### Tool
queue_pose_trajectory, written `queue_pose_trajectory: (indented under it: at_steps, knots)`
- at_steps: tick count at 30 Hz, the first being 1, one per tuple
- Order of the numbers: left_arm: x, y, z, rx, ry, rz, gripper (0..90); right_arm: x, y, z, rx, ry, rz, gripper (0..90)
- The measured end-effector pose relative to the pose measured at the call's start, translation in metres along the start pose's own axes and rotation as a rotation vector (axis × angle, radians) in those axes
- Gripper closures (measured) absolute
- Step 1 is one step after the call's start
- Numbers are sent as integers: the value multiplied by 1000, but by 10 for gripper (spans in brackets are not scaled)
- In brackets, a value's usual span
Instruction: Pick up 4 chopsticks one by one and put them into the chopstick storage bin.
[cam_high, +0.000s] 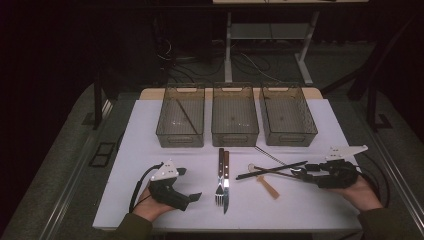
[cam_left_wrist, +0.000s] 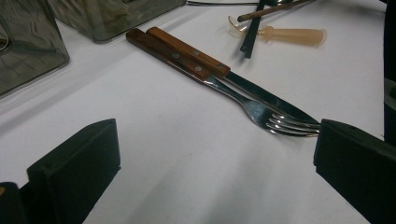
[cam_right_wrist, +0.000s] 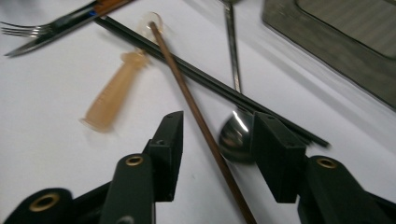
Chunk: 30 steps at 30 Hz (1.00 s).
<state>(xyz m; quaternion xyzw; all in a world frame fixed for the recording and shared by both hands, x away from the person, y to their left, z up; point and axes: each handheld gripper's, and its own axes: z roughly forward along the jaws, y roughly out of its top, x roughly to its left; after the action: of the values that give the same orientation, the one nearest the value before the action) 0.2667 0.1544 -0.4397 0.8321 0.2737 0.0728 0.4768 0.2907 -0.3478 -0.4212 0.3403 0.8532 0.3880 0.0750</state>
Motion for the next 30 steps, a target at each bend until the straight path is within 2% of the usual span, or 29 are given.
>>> queue_pose_trajectory:
  at_steps: [3, 8, 14, 24, 30]
  knots:
    - [0, 0, 0, 0, 0, -1, 0, 4, 7, 7, 5, 26, -30, 585]
    - [0, 0, 0, 0, 0, -1, 0, 6, 15, 22, 44, 48, -76, 628]
    - [0, 0, 1, 2, -2, -2, 0, 3, 18, 36, 97, 48, -91, 662]
    - [0, 0, 1, 5, -2, -2, 0, 6, 21, 47, 138, 64, -146, 722]
    - [0, 0, 1, 6, -4, 1, 0, 7, 20, 50, 164, 68, -162, 758]
